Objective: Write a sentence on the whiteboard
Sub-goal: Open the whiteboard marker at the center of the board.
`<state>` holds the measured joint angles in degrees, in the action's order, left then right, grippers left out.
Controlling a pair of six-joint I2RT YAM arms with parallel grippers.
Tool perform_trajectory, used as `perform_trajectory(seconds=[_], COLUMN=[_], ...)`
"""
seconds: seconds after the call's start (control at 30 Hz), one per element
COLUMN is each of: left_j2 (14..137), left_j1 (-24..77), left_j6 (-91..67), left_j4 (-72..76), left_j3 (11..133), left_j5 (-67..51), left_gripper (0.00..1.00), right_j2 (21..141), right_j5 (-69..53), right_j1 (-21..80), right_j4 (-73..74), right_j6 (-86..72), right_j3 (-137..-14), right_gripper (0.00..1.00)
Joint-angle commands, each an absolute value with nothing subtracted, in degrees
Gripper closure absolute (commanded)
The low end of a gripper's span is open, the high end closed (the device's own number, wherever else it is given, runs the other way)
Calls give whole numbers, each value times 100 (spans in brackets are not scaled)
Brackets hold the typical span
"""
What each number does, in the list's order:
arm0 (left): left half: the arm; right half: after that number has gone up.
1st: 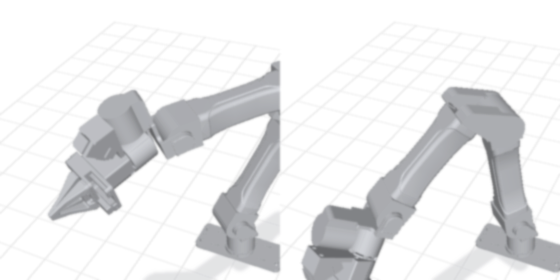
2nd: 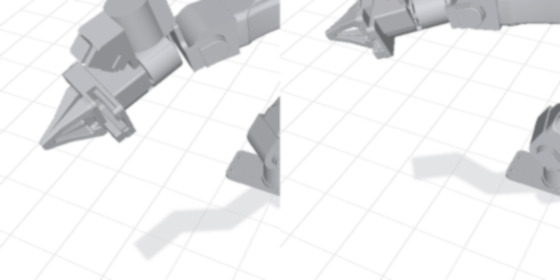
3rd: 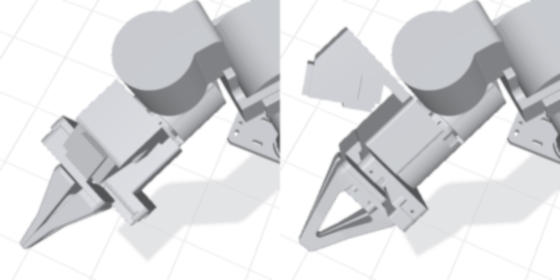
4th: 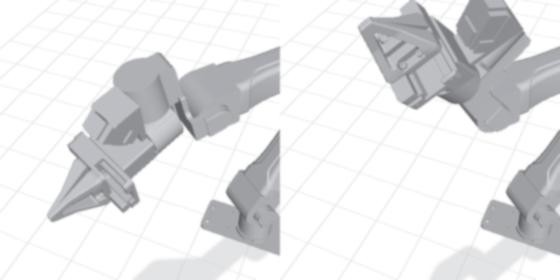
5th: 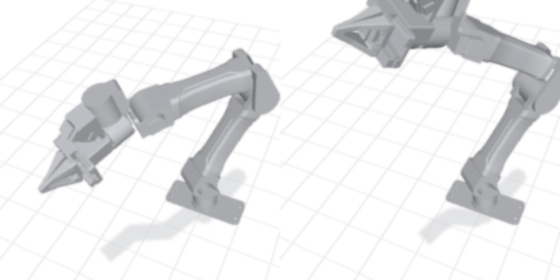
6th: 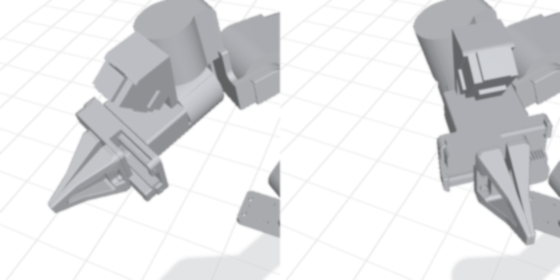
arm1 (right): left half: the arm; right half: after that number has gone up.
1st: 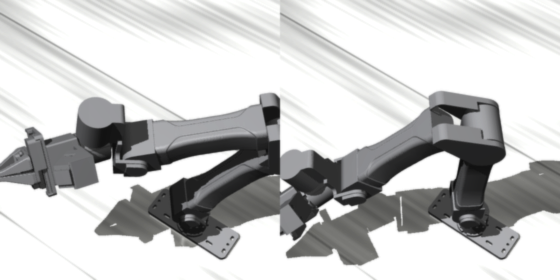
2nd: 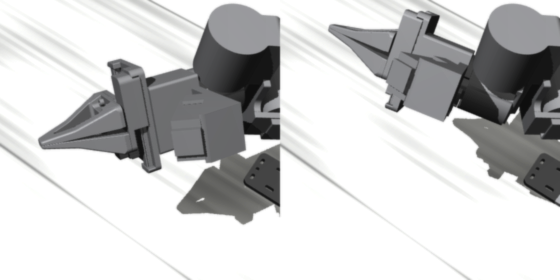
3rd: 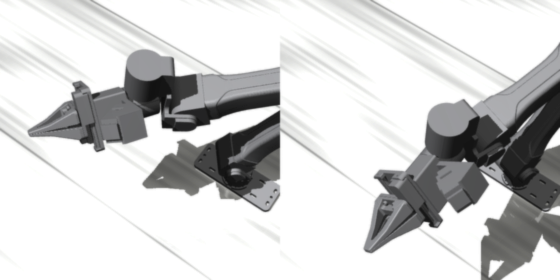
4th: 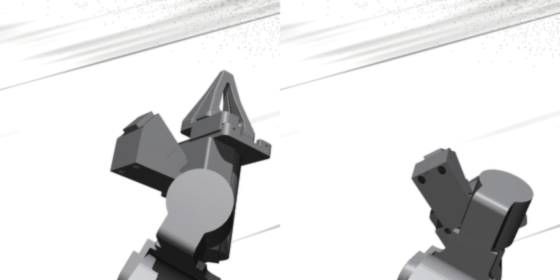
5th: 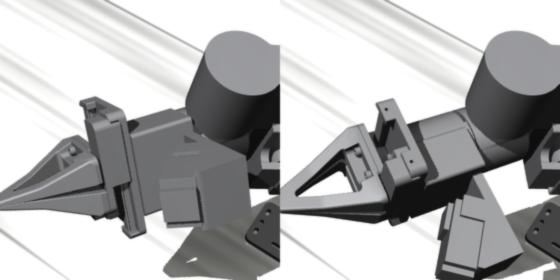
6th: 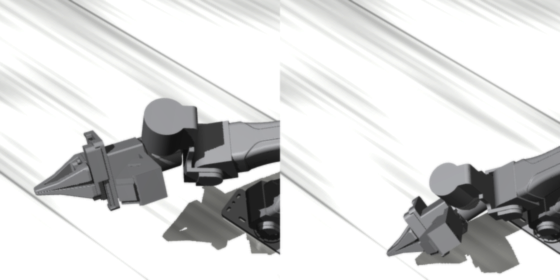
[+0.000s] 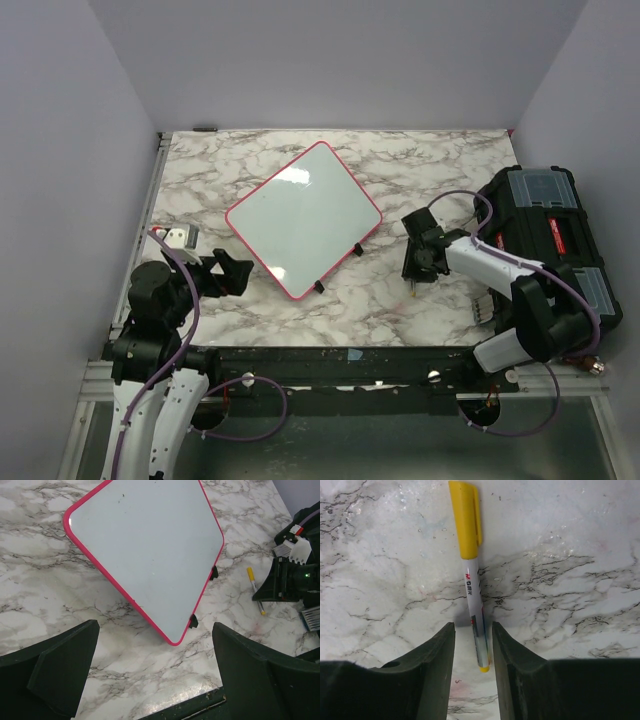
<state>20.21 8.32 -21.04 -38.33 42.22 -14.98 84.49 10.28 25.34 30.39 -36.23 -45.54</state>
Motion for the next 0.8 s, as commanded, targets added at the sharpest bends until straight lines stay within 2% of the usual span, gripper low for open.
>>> perform_trajectory(seconds=[0.0, 0.2, 0.37, 0.4, 0.77], left_j2=[1905, 1794, 1697, 1665, 1697], left_j1=[826, 863, 973, 1012, 1372], left_j6=[-2074, -2098, -2125, -2138, -2162], left_j4=[-3814, -3832, -3865, -3873, -3850], left_j3=[4223, 4221, 4229, 4236, 4219], left_j5=[-1416, -1310, -1235, -1193, -1241], left_gripper=[2, 2, 2, 2, 2], right_j2=[8603, 8812, 8813, 8799, 7673], right_j5=[1393, 1522, 1606, 1633, 1909], right_j1=[2641, 2735, 2915, 2943, 3092], right_j4=[3015, 3120, 3176, 3208, 3582], right_j6=[-3725, -3759, -3771, -3771, -3605], right_j3=[-4554, -4657, -4685, -4720, -5104], right_gripper=[65, 74, 98, 99, 99])
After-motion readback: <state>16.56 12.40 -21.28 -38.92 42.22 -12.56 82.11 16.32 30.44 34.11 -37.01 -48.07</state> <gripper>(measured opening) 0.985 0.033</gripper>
